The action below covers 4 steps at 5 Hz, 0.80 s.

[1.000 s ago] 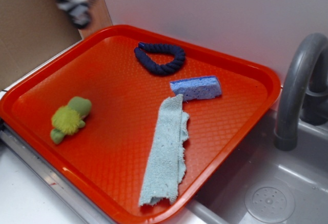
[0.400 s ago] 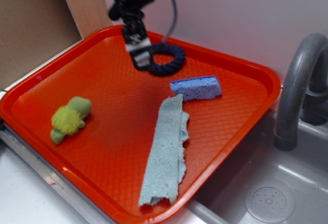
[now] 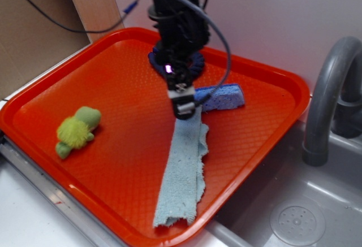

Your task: Grab the blue sponge.

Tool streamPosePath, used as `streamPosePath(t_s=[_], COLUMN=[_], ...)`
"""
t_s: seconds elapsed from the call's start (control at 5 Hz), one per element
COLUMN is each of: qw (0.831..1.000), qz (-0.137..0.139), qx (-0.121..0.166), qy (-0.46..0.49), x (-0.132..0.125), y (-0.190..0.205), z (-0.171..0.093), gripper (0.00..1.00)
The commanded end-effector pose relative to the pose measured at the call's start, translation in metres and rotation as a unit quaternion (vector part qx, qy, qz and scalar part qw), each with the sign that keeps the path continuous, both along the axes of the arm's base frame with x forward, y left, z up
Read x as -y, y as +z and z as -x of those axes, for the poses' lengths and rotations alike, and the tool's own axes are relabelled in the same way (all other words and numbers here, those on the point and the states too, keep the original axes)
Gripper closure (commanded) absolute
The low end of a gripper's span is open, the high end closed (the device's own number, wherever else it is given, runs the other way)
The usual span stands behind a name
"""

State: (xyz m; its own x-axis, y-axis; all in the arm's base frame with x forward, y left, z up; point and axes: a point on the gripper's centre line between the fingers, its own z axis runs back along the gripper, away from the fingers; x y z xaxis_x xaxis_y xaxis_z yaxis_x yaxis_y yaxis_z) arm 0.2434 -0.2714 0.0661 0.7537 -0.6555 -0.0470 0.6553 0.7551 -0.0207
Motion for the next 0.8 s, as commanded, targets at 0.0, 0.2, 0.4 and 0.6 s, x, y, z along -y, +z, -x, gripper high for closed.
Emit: streamPosePath(t_s=[0.0, 0.2, 0.4, 0.6], qw=[0.999, 0.999, 0.999, 0.999], qz=[0.009, -0.007, -0.017, -0.019], qx=[0.005, -0.012, -0.009, -0.006], qy=[0.03, 0.03, 0.031, 0.03], x=[0.013, 0.014, 0.017, 0.018], y=[0.001, -0.009, -0.014, -0.013], z=[-0.016, -0.024, -0.019, -0.01], gripper=[0.0, 0.0, 1.0, 1.0])
